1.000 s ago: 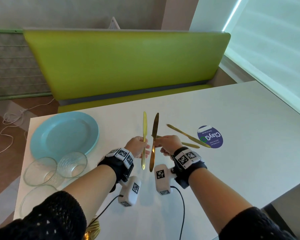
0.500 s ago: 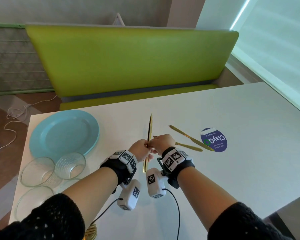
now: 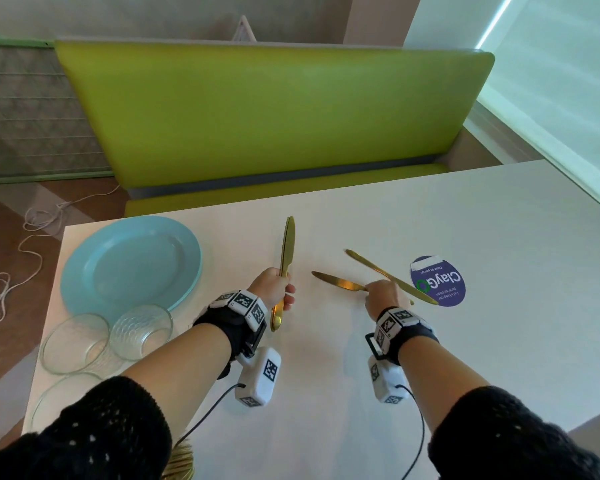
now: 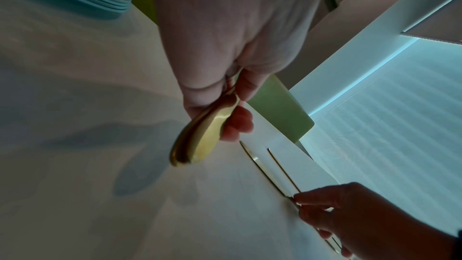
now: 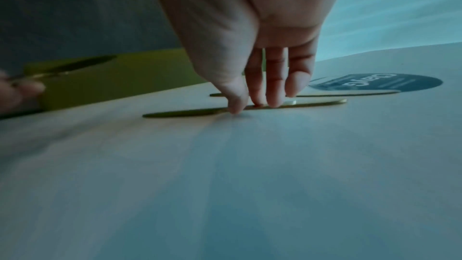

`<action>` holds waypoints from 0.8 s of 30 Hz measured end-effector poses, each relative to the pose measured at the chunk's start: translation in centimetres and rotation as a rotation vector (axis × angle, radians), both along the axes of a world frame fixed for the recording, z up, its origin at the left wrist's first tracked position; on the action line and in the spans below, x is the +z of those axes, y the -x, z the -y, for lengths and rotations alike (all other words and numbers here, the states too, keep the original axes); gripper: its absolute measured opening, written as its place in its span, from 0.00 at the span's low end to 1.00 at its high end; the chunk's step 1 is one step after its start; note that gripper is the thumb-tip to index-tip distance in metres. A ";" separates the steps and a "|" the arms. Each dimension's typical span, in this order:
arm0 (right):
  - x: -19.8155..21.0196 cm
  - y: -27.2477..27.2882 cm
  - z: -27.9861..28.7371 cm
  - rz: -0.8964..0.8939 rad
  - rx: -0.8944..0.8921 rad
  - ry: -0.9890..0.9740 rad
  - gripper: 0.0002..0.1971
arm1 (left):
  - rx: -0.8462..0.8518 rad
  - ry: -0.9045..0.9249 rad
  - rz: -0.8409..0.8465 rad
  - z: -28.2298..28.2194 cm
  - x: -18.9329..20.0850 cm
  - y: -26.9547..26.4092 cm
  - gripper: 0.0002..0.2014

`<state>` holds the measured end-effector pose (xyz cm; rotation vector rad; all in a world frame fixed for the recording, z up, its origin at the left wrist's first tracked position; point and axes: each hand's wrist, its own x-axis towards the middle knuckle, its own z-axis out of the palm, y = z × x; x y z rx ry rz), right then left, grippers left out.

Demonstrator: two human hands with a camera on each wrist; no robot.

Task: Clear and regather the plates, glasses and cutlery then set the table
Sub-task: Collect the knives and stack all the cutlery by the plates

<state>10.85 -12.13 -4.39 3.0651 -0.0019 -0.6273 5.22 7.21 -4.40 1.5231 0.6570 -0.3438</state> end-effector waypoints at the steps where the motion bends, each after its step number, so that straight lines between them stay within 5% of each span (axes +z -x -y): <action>1: -0.4 0.1 0.1 0.010 0.019 0.019 0.17 | -0.002 0.000 0.003 0.1 -0.1 -0.2 0.07; 5: -1.1 0.7 0.1 0.041 0.059 0.050 0.16 | 0.009 -0.016 0.003 0.6 -0.3 -0.8 0.09; 18: -0.7 0.9 -0.5 -0.129 -0.197 -0.242 0.08 | 0.010 -0.025 0.000 1.1 0.0 -0.8 0.07; 24: 2.1 0.7 -1.5 0.075 -0.118 -0.198 0.08 | 0.011 -0.011 -0.009 1.2 0.7 -0.7 0.06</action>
